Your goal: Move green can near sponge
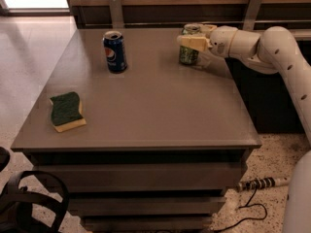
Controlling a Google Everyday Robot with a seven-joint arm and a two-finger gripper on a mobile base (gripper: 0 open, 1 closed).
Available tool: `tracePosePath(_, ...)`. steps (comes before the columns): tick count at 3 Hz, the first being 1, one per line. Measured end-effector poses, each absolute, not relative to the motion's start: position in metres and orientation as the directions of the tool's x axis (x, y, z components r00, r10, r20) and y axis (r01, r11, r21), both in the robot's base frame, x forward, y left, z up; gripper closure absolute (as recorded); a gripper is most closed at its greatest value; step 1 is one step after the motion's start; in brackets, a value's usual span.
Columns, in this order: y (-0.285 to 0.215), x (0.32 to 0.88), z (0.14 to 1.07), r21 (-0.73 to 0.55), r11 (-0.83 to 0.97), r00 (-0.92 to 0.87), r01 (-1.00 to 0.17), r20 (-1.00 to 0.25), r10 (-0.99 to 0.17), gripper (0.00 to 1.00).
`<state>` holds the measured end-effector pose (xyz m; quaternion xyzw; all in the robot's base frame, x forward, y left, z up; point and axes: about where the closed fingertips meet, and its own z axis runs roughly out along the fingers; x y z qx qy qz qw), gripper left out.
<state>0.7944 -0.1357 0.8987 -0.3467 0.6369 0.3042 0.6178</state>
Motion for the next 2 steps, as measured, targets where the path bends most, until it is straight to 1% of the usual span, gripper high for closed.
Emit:
tracePosePath(1, -0.1319, 0.7948, 0.8982, -0.04, 0.57, 0.003, -0.82, -0.998, -0.065, 0.64)
tracePosePath(2, -0.1286, 0.7951, 0.8979, -0.039, 0.567, 0.003, -0.823, -0.998, -0.064, 0.87)
